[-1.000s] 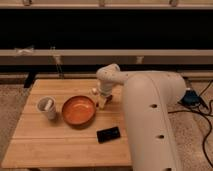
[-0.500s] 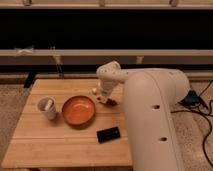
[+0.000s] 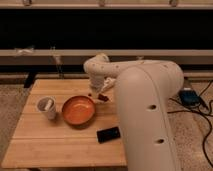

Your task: Place the pepper in the ceramic bowl

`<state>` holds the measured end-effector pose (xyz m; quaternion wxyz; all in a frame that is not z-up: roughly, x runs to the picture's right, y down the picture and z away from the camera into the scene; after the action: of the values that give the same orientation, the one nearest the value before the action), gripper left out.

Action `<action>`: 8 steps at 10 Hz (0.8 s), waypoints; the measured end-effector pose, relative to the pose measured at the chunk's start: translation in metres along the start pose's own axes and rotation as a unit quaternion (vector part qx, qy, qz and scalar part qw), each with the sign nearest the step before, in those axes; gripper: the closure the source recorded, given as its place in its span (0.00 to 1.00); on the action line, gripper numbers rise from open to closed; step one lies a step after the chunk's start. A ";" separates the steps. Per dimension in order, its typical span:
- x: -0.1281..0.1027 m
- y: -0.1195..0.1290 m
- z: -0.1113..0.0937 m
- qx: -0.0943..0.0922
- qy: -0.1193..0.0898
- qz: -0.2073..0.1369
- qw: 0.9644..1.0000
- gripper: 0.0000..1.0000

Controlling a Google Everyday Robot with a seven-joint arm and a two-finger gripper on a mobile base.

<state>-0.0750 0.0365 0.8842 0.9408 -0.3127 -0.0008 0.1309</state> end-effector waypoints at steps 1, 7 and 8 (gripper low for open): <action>-0.021 0.010 -0.005 -0.004 -0.004 -0.014 1.000 1.00; -0.105 0.086 -0.032 -0.035 -0.038 -0.063 0.997 0.57; -0.109 0.097 -0.029 -0.043 -0.043 -0.058 0.996 0.47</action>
<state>-0.2013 0.0673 0.8124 0.9317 -0.3459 -0.0654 0.0892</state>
